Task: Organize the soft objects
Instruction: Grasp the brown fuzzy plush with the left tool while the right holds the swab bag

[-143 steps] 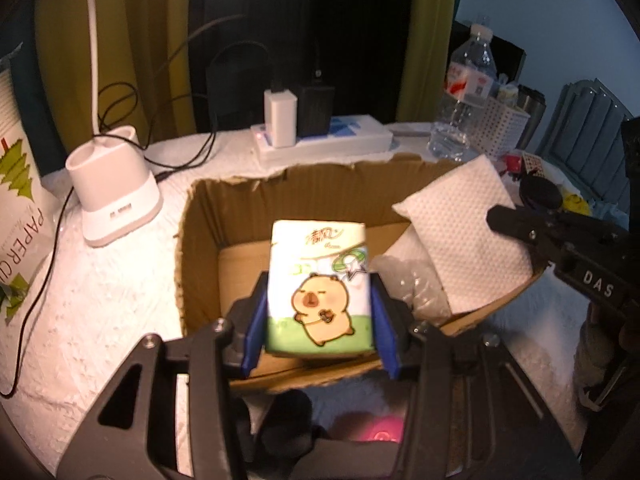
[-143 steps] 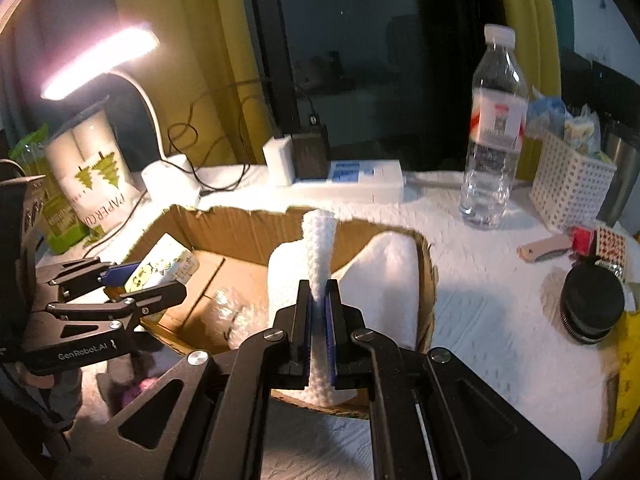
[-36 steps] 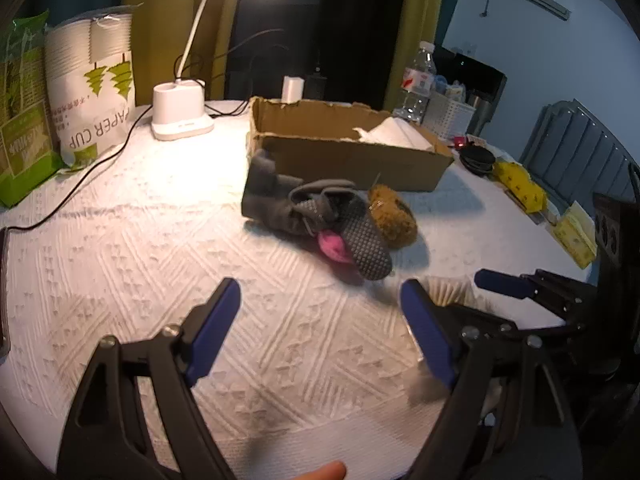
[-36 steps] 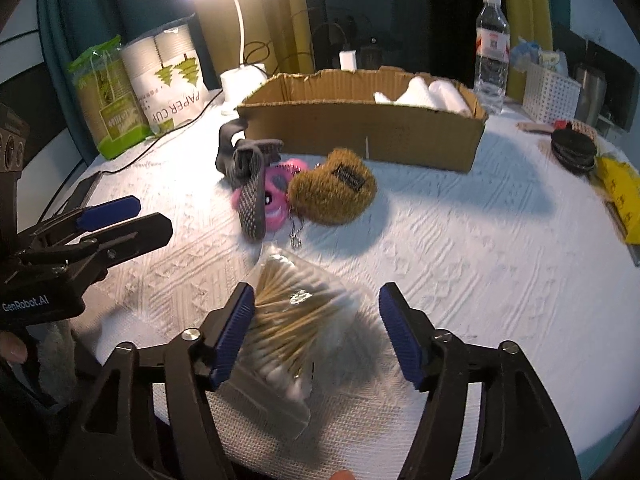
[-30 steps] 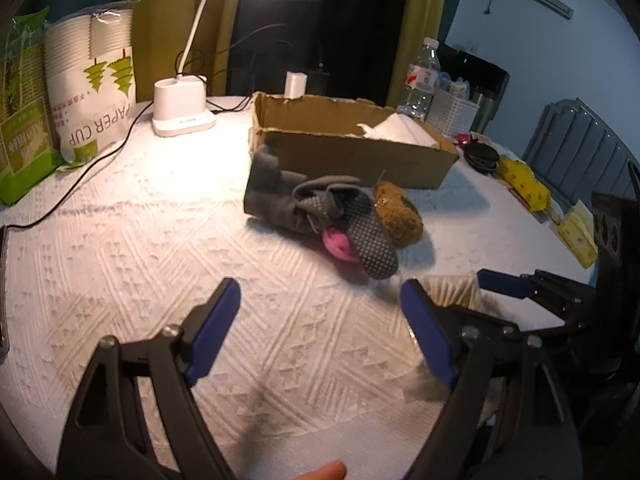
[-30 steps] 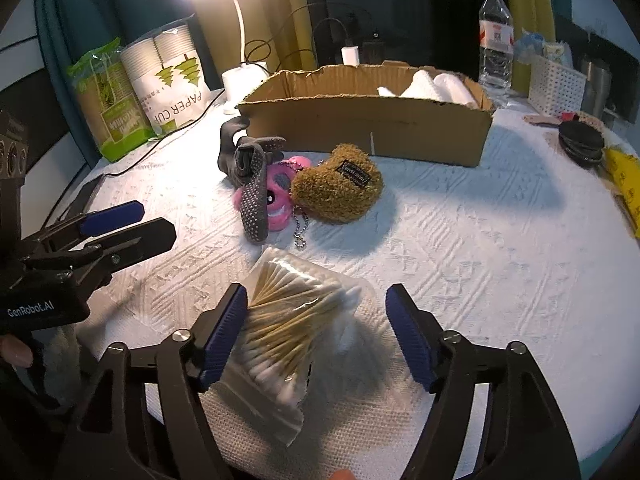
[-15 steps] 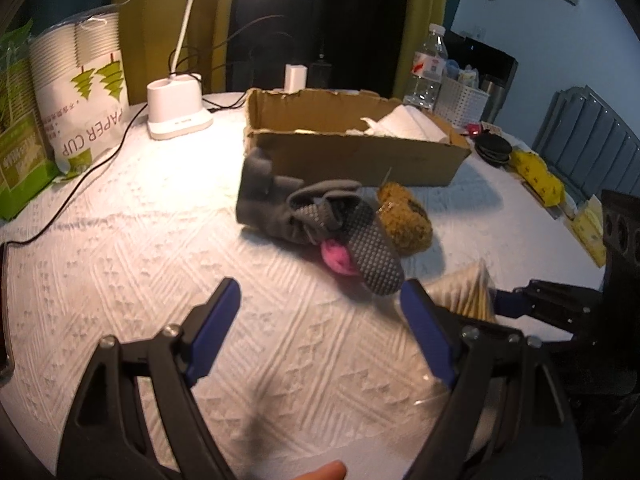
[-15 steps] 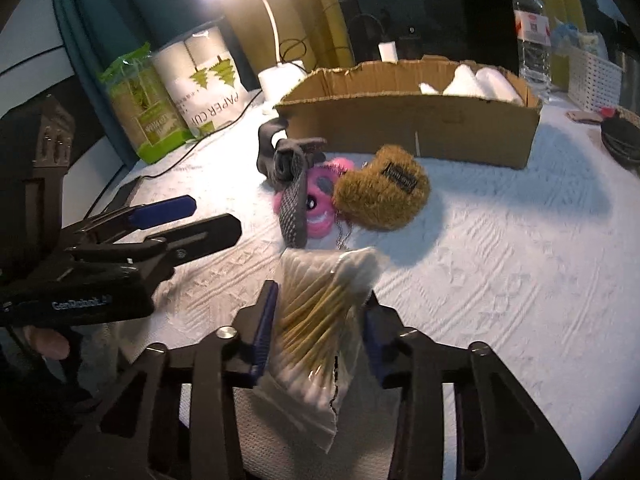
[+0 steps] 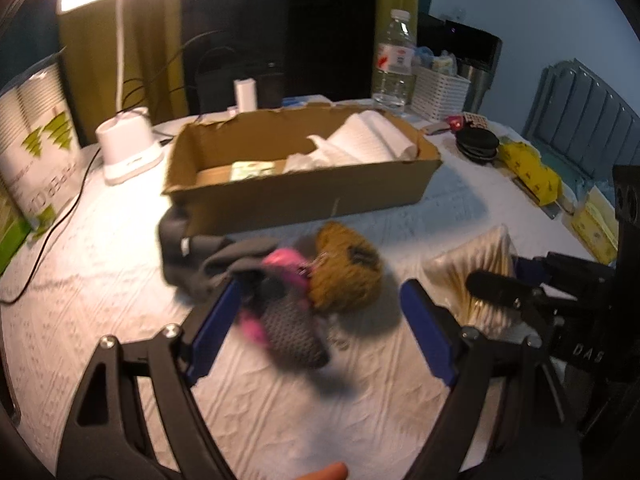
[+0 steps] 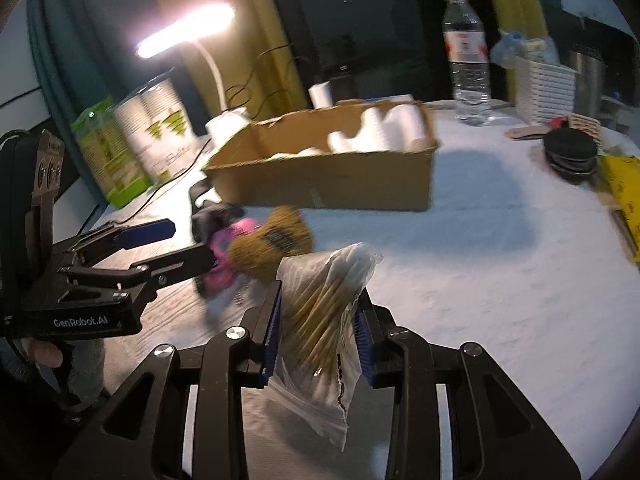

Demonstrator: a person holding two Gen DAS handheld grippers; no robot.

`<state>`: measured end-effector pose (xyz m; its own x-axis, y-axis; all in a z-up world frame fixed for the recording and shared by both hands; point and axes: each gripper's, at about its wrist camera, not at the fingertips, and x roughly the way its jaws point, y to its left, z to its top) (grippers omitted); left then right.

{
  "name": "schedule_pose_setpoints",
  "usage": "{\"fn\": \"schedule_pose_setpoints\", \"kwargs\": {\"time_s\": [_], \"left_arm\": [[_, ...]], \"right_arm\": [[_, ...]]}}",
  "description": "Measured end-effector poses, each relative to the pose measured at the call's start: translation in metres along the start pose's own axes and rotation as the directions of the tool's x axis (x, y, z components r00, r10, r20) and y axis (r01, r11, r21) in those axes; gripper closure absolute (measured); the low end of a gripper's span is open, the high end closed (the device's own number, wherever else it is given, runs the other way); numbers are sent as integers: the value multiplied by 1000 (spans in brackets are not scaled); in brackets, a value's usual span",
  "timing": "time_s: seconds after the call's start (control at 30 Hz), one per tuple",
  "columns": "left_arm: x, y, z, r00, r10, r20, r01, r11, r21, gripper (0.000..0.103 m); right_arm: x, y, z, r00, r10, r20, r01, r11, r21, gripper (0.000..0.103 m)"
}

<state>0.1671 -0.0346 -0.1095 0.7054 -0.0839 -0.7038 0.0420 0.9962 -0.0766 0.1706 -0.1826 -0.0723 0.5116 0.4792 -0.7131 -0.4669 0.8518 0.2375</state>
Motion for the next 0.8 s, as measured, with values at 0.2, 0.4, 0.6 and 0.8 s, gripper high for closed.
{"fn": "schedule_pose_setpoints", "kwargs": {"time_s": [0.2,0.4,0.6,0.8], "left_arm": [[22,-20,14,999,20,-32,-19,999,49,20],[42,-39,21,998,43,-42,-38,993,116,20],[70,-41,22,993,77,-92,-63,987,145,25],[83,-39,18,988,81,-135,-60,987,152,53]], "right_arm": [[-7,-30,4,1000,-18,20,17,999,42,69],[-10,-49,6,999,-18,28,16,997,72,69],[-11,-64,7,999,-21,35,17,995,102,69],[-9,-69,6,999,-21,34,17,993,117,69]]}}
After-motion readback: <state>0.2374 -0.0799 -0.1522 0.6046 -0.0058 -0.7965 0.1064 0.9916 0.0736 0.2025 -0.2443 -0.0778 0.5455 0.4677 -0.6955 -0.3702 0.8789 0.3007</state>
